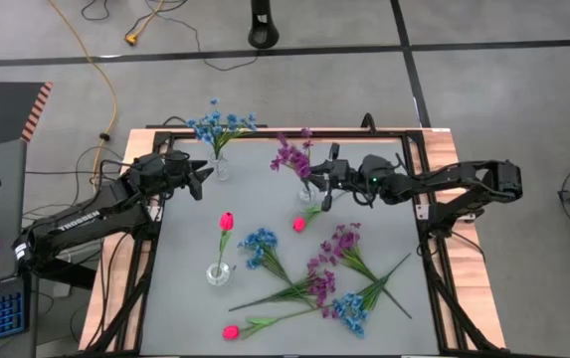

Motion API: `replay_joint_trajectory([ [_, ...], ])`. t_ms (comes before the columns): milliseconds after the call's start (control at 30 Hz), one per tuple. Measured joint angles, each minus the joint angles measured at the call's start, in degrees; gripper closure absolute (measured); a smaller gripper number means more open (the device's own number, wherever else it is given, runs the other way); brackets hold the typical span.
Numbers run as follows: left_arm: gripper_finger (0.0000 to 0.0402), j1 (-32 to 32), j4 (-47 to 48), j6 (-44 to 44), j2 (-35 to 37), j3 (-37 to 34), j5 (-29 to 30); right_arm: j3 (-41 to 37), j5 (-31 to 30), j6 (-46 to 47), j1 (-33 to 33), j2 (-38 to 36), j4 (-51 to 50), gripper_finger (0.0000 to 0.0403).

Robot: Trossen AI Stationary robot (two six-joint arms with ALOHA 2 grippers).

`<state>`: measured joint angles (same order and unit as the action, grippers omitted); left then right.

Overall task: Sort flowers into vase by color
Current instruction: Put the top violet flower into the top right transparent vase, then put the top red flower into the bottom transparent vase

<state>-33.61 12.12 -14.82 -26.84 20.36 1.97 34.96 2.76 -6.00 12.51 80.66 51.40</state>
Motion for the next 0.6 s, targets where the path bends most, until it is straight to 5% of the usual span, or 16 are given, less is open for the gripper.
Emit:
replay_joint_trajectory([
  [333,0.0237,0.0,0.0,0.0,0.0,0.0,0.0,0.0,0.0,2.1,0.0,-2.8,-12.3,0.0218],
  [600,0.0237,0.0,0.0,0.0,0.0,0.0,0.1,0.0,0.0,3.0,0.0,-12.4,-30.6,0.0184],
])
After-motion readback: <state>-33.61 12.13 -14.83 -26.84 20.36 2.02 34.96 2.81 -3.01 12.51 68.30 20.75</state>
